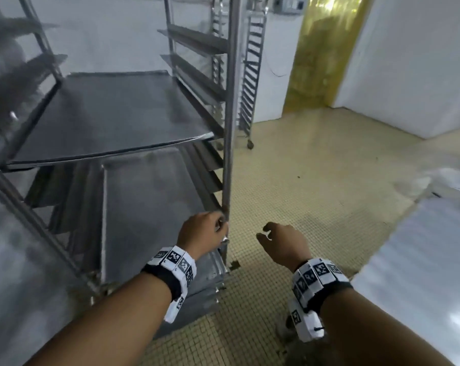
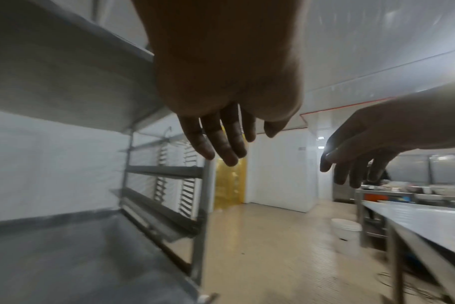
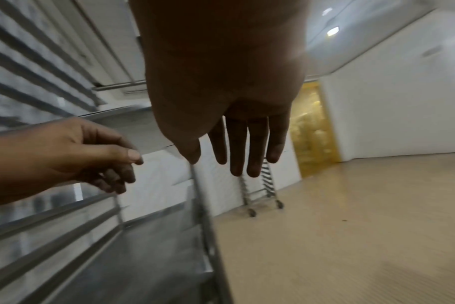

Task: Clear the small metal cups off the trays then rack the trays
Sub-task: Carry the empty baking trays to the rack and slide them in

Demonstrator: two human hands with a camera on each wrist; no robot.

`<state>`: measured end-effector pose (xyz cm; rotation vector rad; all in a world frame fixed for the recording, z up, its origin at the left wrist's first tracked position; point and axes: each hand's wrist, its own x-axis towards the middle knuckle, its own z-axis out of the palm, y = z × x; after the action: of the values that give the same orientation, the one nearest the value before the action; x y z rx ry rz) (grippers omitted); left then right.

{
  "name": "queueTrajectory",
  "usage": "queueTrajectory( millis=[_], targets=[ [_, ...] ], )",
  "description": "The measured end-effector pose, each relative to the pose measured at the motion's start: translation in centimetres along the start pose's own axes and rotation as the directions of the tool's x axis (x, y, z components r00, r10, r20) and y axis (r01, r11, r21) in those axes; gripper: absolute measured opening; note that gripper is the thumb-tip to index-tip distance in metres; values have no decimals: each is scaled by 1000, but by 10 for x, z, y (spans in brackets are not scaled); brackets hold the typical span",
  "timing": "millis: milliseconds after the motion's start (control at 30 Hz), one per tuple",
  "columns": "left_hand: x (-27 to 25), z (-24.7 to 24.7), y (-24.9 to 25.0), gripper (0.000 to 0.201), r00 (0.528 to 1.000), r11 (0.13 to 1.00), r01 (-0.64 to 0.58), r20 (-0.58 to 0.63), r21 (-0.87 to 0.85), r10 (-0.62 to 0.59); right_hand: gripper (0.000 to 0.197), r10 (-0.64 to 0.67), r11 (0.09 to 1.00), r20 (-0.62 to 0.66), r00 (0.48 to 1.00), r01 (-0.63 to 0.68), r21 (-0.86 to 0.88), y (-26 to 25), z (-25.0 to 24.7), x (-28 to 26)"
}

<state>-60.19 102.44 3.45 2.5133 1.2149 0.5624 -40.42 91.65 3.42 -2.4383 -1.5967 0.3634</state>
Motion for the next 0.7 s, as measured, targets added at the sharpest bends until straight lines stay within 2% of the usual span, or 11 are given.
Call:
queueTrajectory(
  millis=[67, 167, 333, 433, 567, 700],
  targets=[
    [6, 35, 44, 30, 990, 999, -33, 136, -37, 37, 47, 122, 992, -17, 992, -121, 16, 56, -12, -24],
    [11, 81, 114, 37, 946, 993, -103, 305, -49, 113, 47, 287, 958, -67, 956, -285, 30, 135, -31, -66],
    [3, 142, 243, 48, 806, 955, -292, 523, -59, 279, 46, 501, 864, -99, 860, -493, 100, 253, -61, -156],
    [-10, 177, 317, 50, 719, 921, -380, 602, -80, 349, 45, 607, 793, -104, 788, -592, 143, 318, -69, -211],
    [-37, 224, 406, 50, 640, 875, -468, 635, -126, 434, 44, 714, 698, -89, 695, -693, 181, 397, -72, -286],
    [-70, 268, 475, 51, 554, 830, -543, 687, -129, 469, 44, 805, 586, -48, 591, -781, 214, 460, -63, -357]
  ],
)
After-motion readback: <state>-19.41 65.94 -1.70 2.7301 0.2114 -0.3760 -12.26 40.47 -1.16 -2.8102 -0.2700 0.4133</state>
